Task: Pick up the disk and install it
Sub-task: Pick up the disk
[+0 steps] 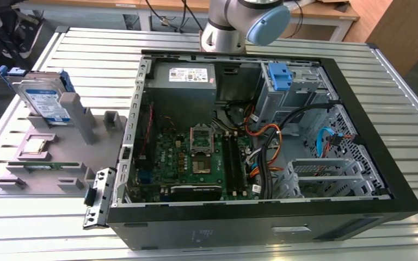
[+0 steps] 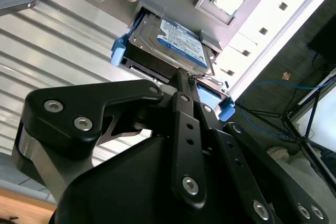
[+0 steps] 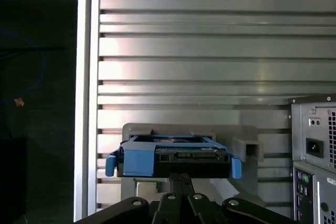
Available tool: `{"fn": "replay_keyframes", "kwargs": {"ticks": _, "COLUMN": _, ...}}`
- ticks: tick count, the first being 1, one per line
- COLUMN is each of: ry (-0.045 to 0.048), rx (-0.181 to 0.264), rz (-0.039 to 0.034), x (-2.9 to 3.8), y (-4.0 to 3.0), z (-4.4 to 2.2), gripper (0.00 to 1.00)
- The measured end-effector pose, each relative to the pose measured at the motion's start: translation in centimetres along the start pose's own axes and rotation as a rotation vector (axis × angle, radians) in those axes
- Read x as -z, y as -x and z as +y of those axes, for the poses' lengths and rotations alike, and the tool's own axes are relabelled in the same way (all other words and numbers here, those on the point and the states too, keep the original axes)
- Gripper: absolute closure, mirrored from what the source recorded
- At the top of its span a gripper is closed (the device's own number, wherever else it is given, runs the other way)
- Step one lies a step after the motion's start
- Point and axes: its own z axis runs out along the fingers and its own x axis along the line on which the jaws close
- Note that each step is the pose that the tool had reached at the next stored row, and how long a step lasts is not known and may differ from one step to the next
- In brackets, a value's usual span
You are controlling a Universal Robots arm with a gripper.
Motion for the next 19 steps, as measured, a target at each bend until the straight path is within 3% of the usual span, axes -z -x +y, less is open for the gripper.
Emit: {"fn": "replay_keyframes", "kwargs": {"ticks": 19, "ry": 0.0063, "rx": 0.309, "rz": 0.0166, "x": -0.01, "y": 0.0, "z": 0.0, "gripper": 0.89}}
